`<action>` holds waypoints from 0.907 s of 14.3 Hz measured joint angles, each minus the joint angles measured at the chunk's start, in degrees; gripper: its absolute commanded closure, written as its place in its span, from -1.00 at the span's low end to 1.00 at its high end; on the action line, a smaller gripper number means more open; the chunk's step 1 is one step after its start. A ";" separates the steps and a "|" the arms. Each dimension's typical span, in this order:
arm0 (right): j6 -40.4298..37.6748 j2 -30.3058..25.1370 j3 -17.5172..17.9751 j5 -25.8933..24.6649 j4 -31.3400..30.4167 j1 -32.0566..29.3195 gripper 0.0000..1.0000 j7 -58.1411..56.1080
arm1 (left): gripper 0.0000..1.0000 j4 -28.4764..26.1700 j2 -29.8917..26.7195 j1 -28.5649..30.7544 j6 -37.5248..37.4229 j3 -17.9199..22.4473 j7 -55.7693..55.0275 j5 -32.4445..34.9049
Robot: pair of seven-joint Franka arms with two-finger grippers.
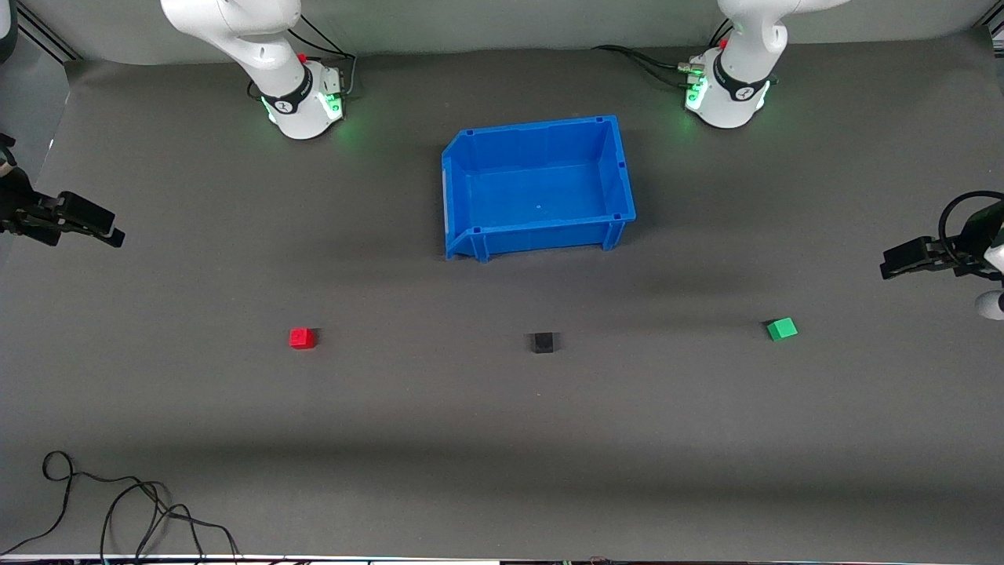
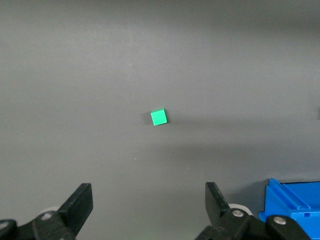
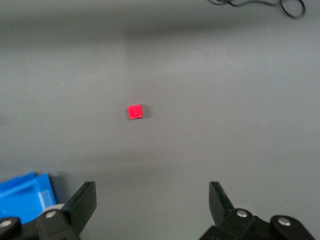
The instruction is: Attach green and red cubes to black cube
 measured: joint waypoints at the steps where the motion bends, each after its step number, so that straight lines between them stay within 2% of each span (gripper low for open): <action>1: 0.00 0.01 0.00 0.37 0.00 0.17 -1.00 5.42 | -1.00 -0.13 0.00 0.44 -0.01 0.02 -0.02 0.00; 5: 0.27 0.66 0.15 0.92 0.05 2.40 -1.00 32.33 | -1.00 -1.33 0.79 0.83 1.65 -0.08 -0.02 -0.04; 9: 2.29 3.96 0.01 4.36 0.12 2.44 -1.00 56.46 | -1.00 -5.89 2.12 0.23 8.95 -0.75 -0.04 -0.06; 13: 2.47 9.50 -0.67 11.75 -1.20 1.93 -1.00 64.33 | -0.98 -13.53 5.45 0.64 21.50 -0.46 -0.05 -0.05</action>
